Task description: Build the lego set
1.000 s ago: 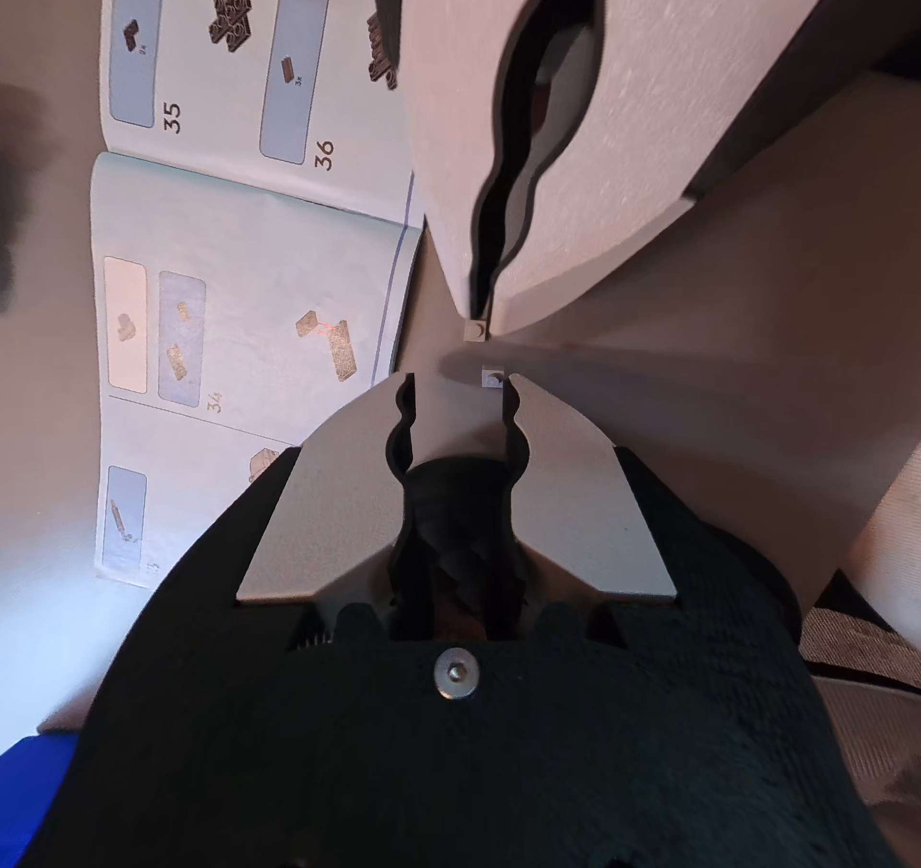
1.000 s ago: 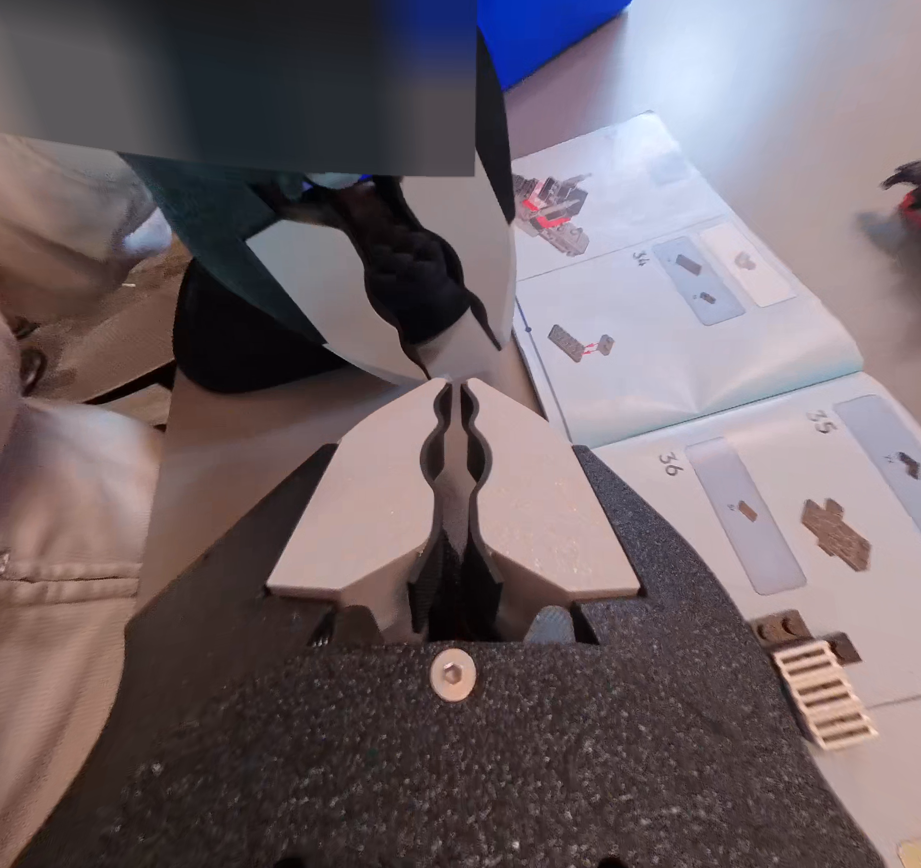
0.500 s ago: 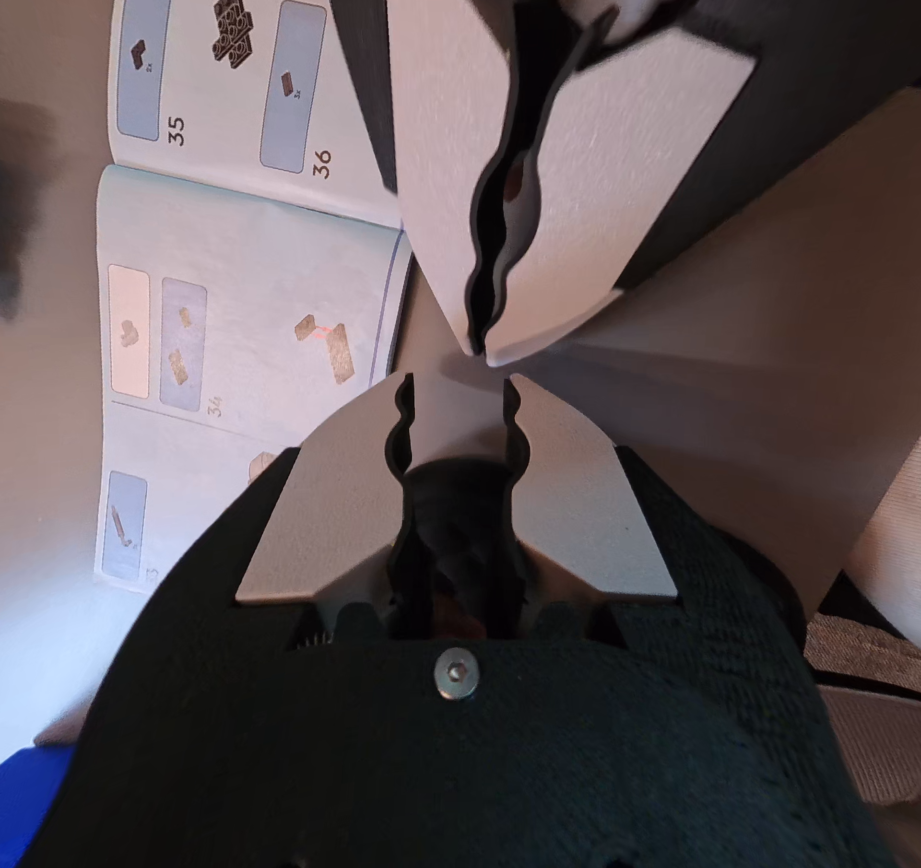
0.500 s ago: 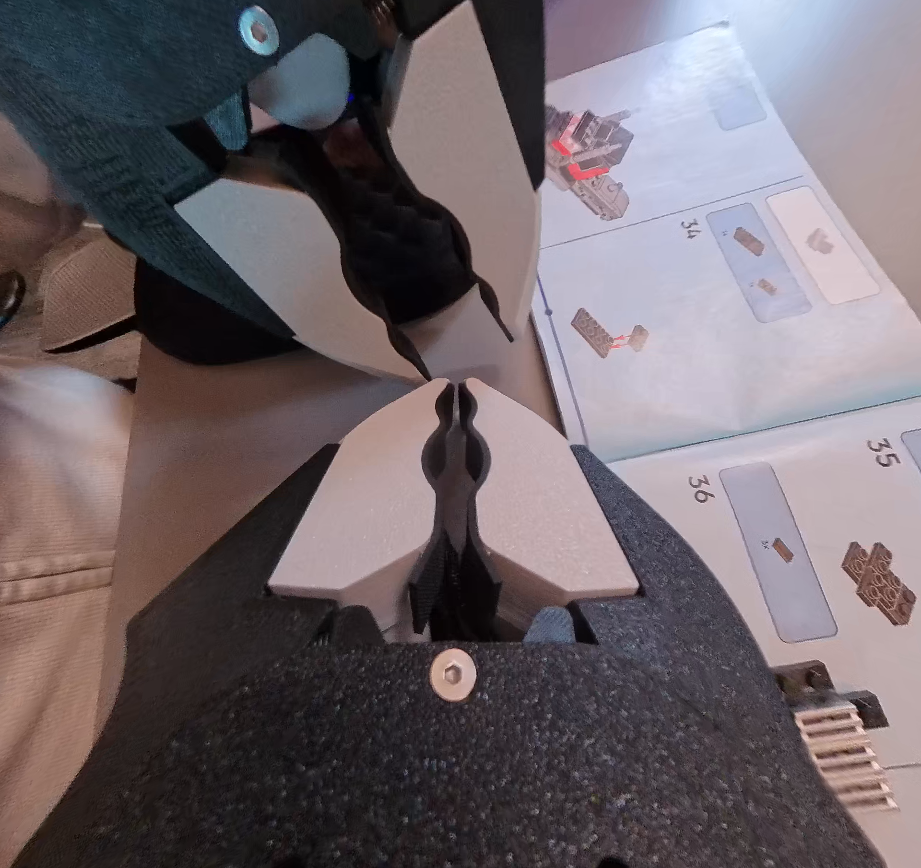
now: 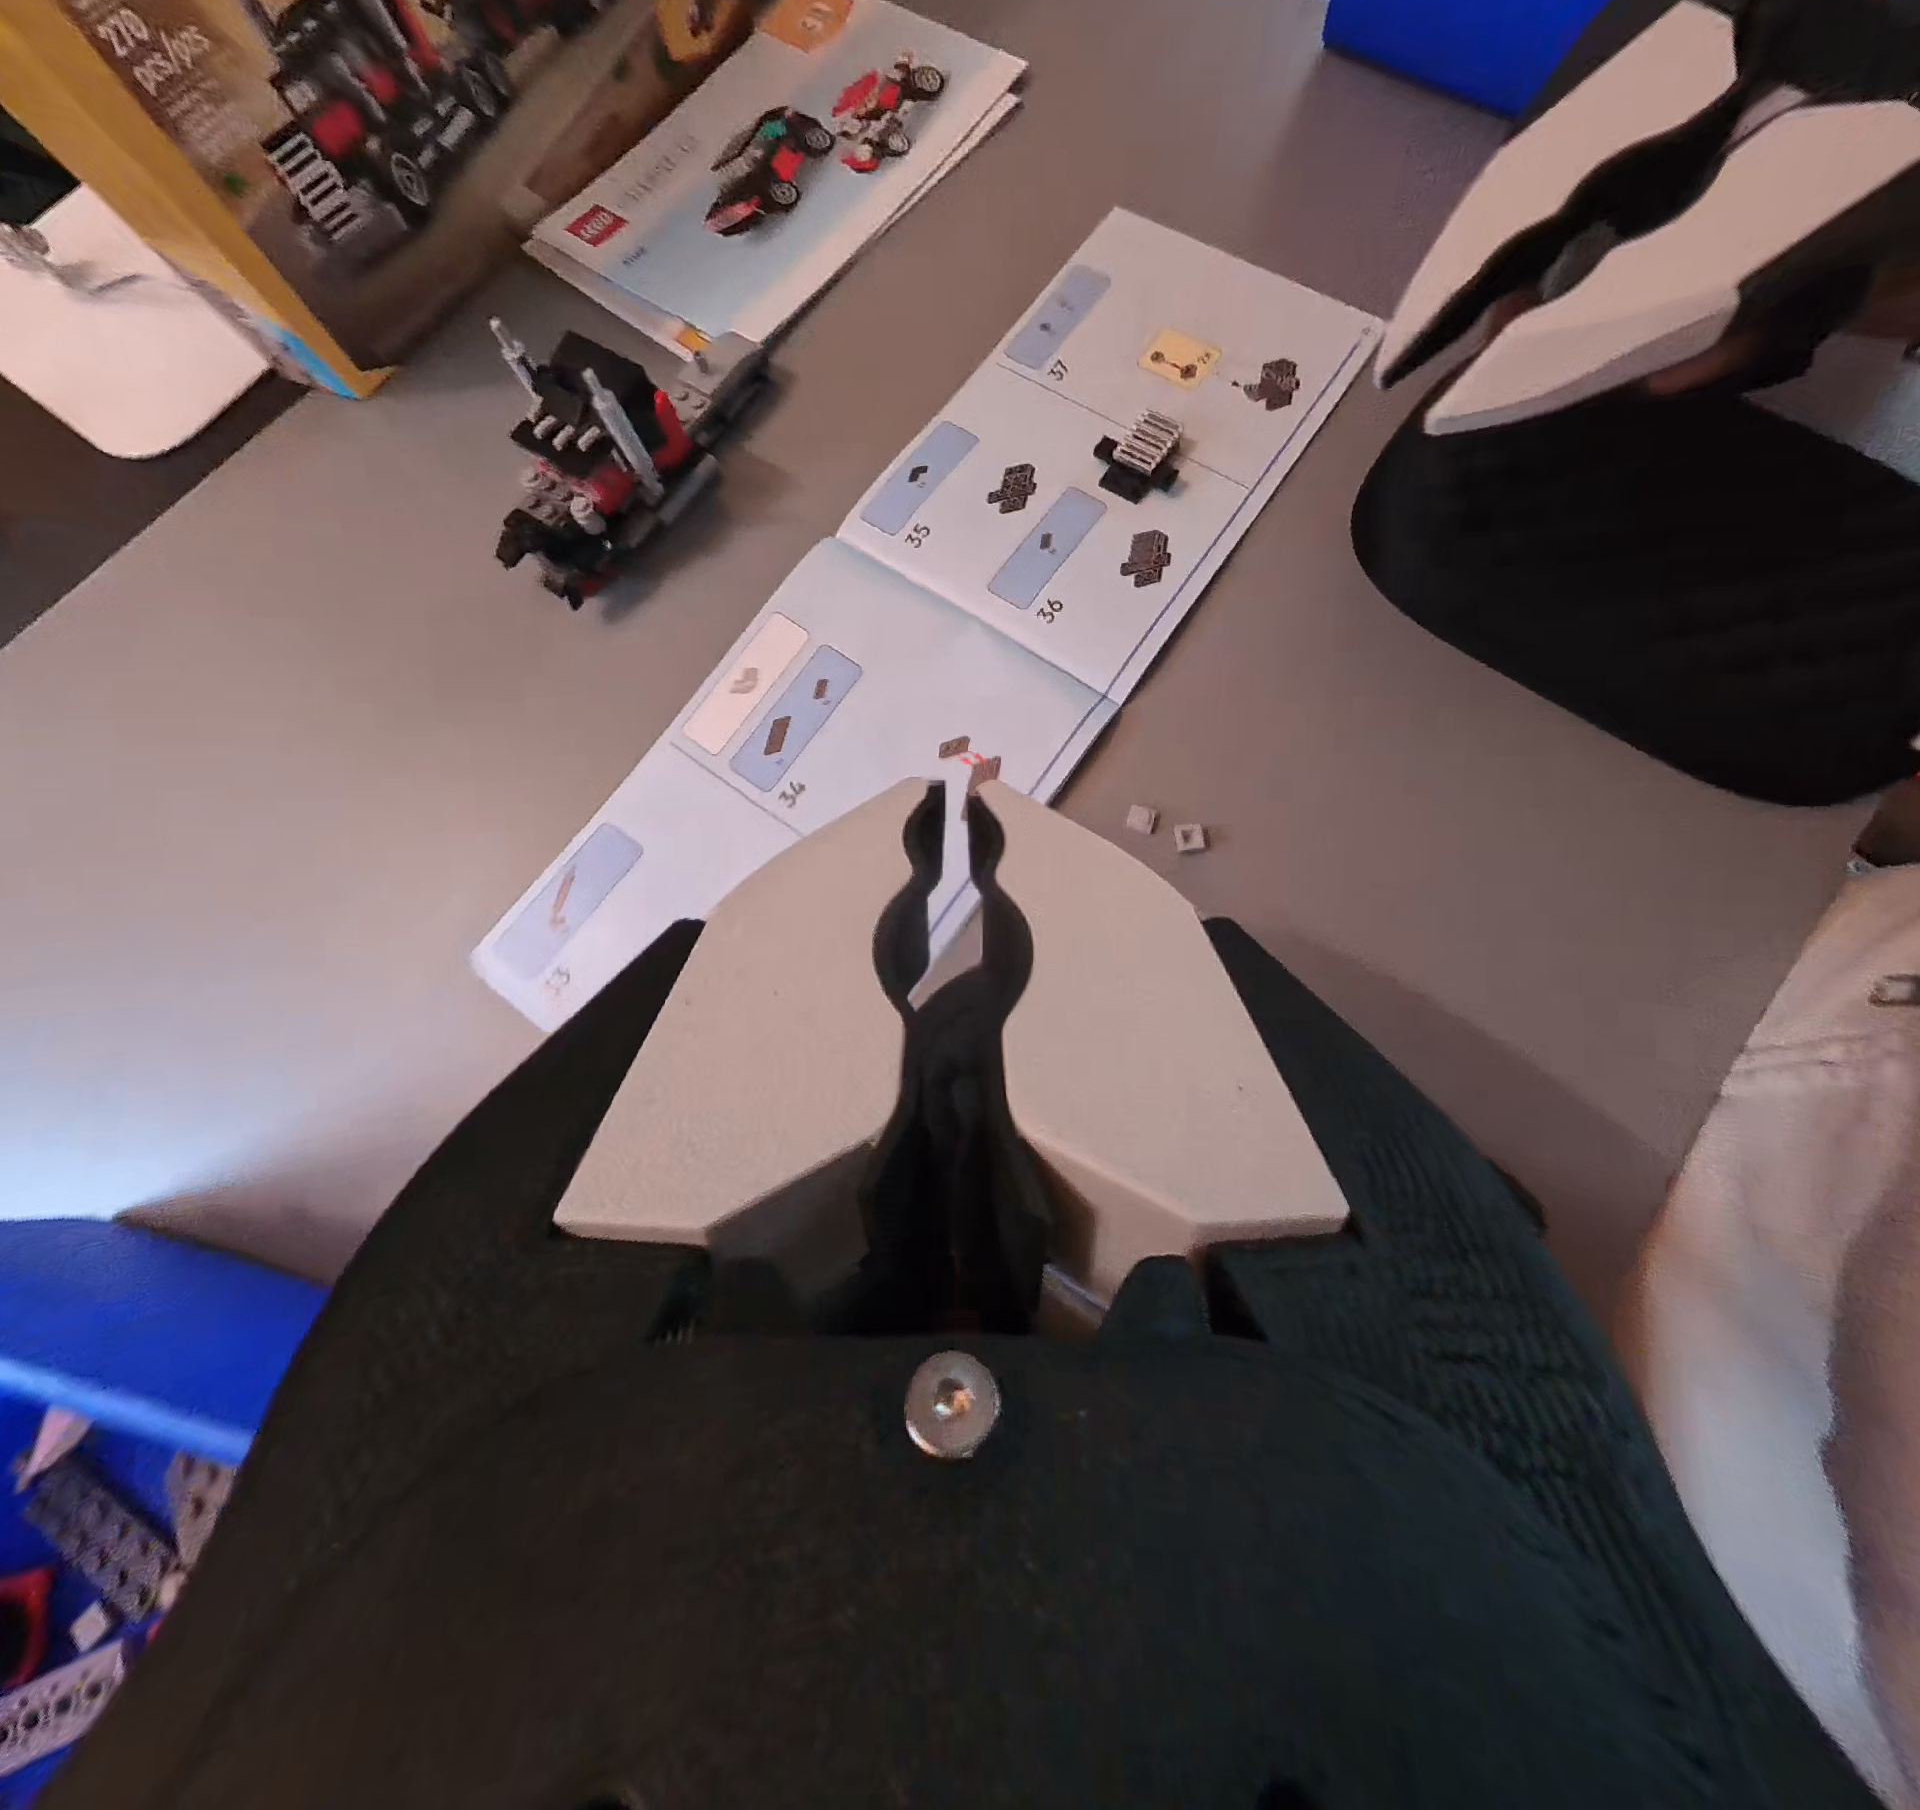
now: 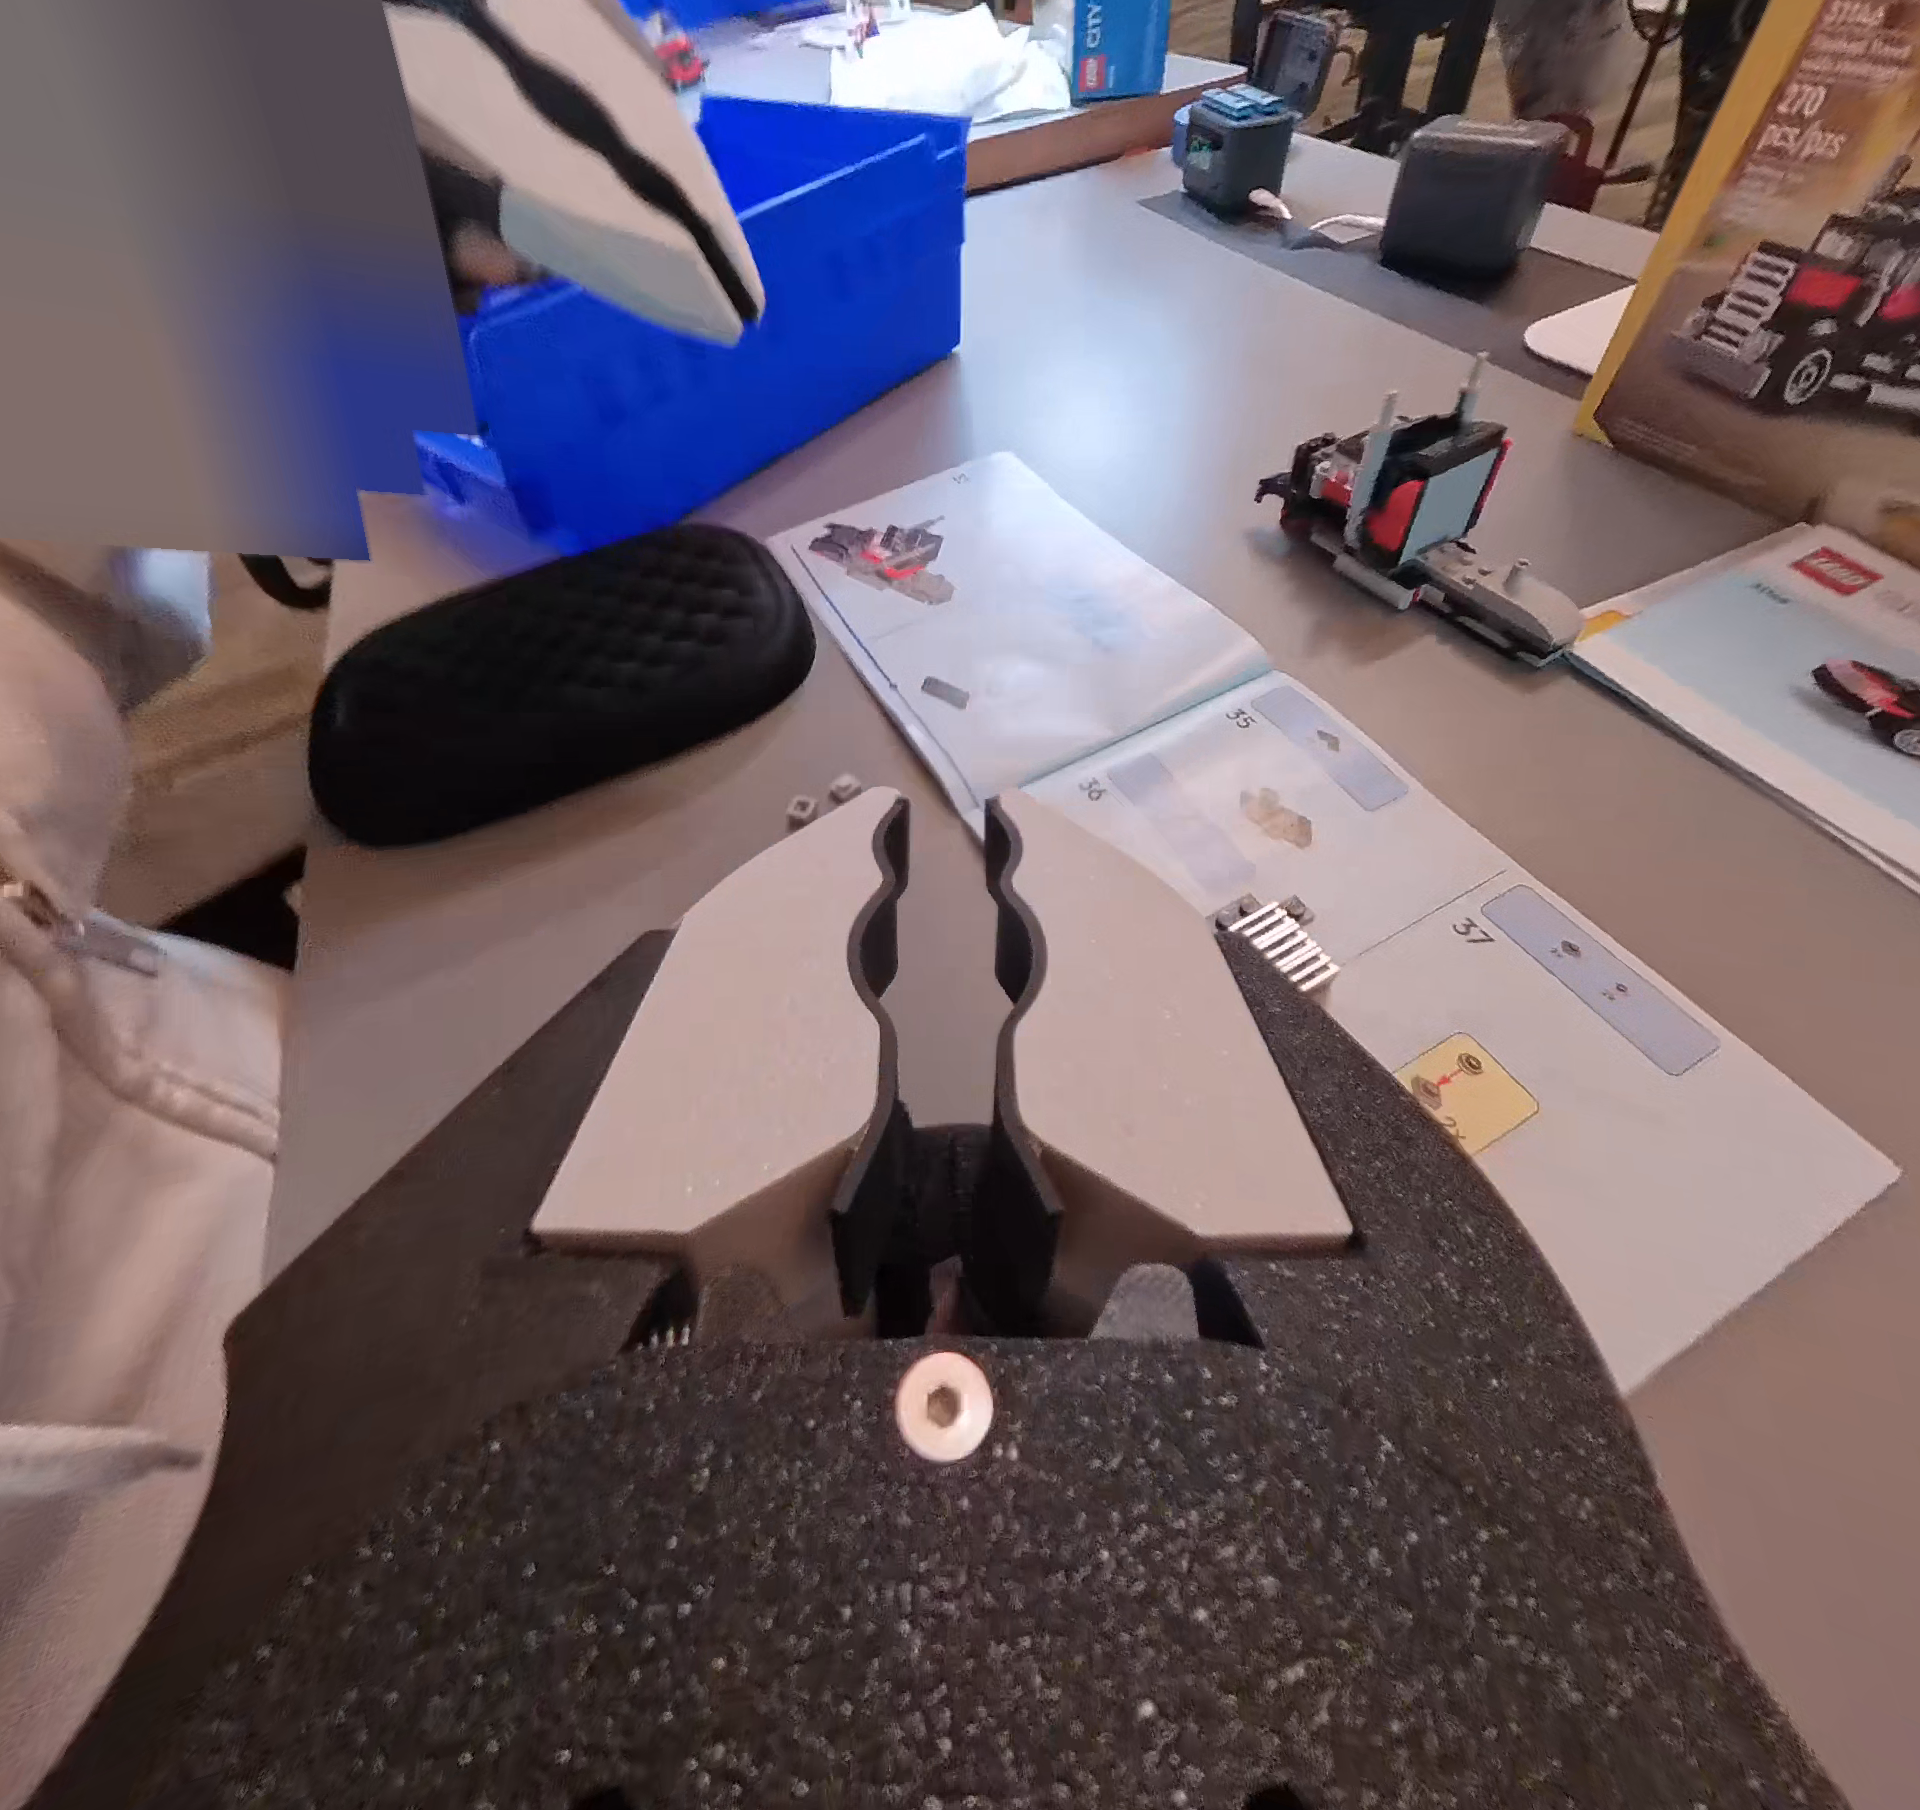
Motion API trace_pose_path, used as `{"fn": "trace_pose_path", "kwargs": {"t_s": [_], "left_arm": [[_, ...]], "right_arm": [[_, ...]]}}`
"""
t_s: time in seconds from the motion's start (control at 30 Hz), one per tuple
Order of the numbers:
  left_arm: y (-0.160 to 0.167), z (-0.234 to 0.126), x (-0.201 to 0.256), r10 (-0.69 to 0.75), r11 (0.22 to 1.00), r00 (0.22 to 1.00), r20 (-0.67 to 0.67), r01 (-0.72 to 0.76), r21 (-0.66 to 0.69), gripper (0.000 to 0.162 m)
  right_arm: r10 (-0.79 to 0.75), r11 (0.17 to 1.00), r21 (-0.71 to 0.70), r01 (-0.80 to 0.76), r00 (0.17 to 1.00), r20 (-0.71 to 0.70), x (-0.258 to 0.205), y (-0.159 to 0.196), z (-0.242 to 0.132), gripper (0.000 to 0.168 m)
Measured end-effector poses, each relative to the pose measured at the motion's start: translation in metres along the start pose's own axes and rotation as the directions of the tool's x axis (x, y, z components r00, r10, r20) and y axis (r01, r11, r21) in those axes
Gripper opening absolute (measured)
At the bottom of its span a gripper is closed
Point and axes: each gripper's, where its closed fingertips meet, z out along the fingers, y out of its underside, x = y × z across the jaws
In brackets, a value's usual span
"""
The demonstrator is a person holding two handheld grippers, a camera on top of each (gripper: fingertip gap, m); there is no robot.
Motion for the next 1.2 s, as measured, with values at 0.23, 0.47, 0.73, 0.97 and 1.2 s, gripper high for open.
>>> {"fn": "trace_pose_path", "kwargs": {"t_s": [0.23, 0.47, 0.73, 0.97, 1.2], "left_arm": [[0.022, -0.007, 0.007, -0.045, 0.998, 0.999, -0.002, 0.045, -0.045, 0.015], [0.033, 0.000, 0.033, -0.023, 0.999, 0.997, -0.067, 0.021, -0.029, 0.025], [0.030, 0.006, 0.044, 0.044, 0.998, 0.997, -0.066, -0.041, 0.048, 0.031], [-0.051, -0.015, 0.052, 0.135, 0.767, 0.981, 0.141, -0.194, 0.612, 0.031], [-0.093, -0.012, 0.071, 0.277, 0.639, 0.915, 0.293, -0.403, 0.656, 0.018]], "right_arm": [[-0.103, 0.928, -0.346, 0.137, 0.988, 0.115, -0.052, 0.035, 0.057, 0.028], [-0.075, 0.875, -0.474, 0.099, 0.995, 0.068, -0.051, 0.055, 0.095, 0.016], [0.012, 0.896, -0.443, 0.016, 0.998, 0.061, -0.047, 0.054, 0.100, 0.009], [0.592, 0.464, 0.011, -0.886, 0.320, 0.739, -0.045, -0.091, 0.035, 0.008], [0.528, 0.324, -0.043, -0.945, 0.143, 0.837, -0.050, -0.109, 0.020, 0.008]]}}
